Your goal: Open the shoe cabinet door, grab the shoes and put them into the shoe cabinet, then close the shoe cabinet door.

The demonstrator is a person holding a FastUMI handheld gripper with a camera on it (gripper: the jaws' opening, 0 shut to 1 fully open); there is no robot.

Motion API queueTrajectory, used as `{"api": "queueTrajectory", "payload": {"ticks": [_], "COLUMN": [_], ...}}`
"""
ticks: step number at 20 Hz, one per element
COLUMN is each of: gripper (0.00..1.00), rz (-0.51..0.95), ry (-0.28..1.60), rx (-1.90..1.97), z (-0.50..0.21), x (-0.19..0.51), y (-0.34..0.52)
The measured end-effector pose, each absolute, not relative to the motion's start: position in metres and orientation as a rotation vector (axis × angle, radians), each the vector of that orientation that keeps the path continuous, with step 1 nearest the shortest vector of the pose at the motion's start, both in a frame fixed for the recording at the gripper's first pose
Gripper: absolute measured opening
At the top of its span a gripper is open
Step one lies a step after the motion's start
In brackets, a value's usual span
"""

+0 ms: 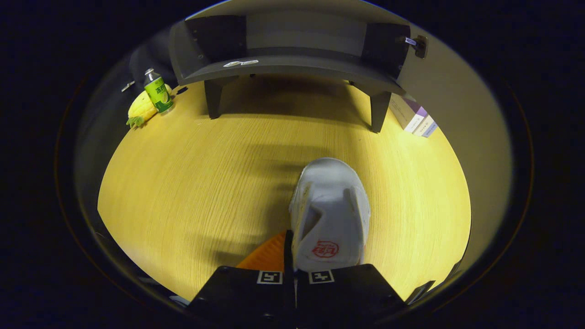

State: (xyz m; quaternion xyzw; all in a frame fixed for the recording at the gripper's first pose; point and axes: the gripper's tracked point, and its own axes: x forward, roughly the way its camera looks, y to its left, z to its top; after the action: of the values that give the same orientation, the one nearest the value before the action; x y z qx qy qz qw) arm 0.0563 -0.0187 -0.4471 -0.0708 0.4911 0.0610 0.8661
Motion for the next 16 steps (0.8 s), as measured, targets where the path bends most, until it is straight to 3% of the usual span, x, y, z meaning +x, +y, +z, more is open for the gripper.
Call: {"api": "queueTrajectory", "payload": {"ticks": [9,16], "gripper": [0.06,0.06], "rz": [0.136,0.106], "ry": [0.982,0.857], "rx": [-0.146,-0.133], "z": [-0.428,-0.371], "x": [0.06,0.066], "y": [-0.018,-0.003]}}
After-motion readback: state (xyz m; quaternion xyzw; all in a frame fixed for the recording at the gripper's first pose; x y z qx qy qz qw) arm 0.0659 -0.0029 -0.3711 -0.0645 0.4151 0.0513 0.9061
